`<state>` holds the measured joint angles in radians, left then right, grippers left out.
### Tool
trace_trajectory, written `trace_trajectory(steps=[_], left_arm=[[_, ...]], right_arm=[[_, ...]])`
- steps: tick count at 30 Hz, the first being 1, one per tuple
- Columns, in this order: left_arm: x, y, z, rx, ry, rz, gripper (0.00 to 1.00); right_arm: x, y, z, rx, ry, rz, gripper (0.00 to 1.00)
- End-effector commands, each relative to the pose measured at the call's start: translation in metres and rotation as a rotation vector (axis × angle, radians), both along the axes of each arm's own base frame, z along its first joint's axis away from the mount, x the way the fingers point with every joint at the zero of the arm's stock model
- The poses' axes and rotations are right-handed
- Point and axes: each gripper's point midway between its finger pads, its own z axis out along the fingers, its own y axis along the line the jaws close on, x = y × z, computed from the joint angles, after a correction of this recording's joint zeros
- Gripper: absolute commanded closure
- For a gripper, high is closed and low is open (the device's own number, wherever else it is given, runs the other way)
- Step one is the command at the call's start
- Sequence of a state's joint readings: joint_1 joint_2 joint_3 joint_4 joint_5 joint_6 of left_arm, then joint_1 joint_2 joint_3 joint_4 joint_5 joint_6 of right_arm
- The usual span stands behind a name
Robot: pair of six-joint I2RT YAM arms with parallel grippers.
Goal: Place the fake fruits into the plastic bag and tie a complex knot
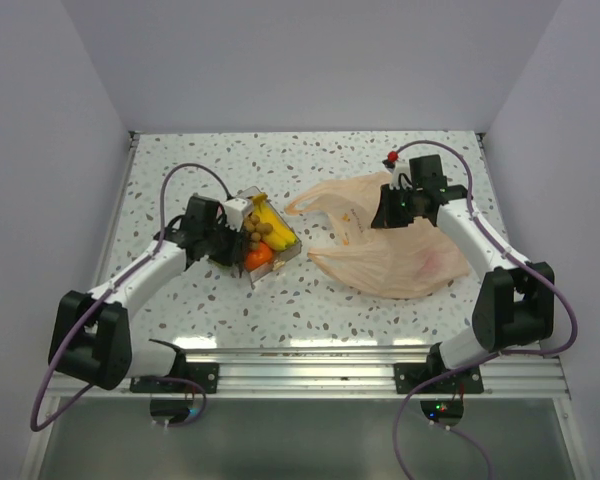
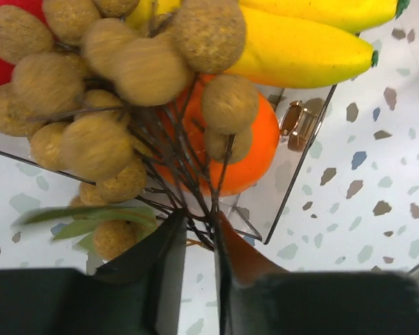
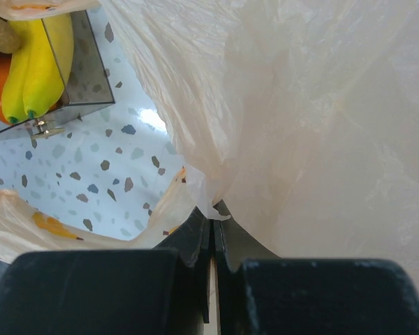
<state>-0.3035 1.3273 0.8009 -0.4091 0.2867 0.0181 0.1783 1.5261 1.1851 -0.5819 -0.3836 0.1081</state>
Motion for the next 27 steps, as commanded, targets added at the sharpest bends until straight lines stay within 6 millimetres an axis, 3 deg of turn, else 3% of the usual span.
trace_trajectory(steps=[1, 6, 11, 13, 20, 24, 27], left_arm=[[0.019, -0.011, 0.035, -0.046, -0.097, -0.019, 0.78], [0.019, -0.021, 0.093, -0.100, -0.224, -0.095, 0.99], [0.009, -0.038, 0.120, -0.148, -0.238, -0.191, 1.00], [0.010, -0.050, 0.136, -0.184, -0.273, -0.231, 1.00], [0.010, -0.120, 0.218, -0.439, -0.397, -0.377, 1.00], [0.015, -0.149, 0.239, -0.513, -0.445, -0.412, 1.00], [0.022, -0.166, 0.233, -0.538, -0.433, -0.419, 1.00]], right_arm=[[0.009, 0.002, 0.016, -0.004, -0.049, 0.021, 1.00], [0.009, 0.004, 0.021, 0.008, -0.054, 0.025, 1.00], [0.011, 0.005, 0.025, 0.009, -0.062, 0.027, 1.00], [0.012, 0.005, 0.025, 0.010, -0.061, 0.026, 1.00], [0.013, 0.006, 0.029, 0.016, -0.064, 0.026, 1.00], [0.011, 0.007, 0.030, 0.020, -0.055, 0.034, 1.00], [0.009, 0.009, 0.030, 0.032, -0.053, 0.043, 1.00]])
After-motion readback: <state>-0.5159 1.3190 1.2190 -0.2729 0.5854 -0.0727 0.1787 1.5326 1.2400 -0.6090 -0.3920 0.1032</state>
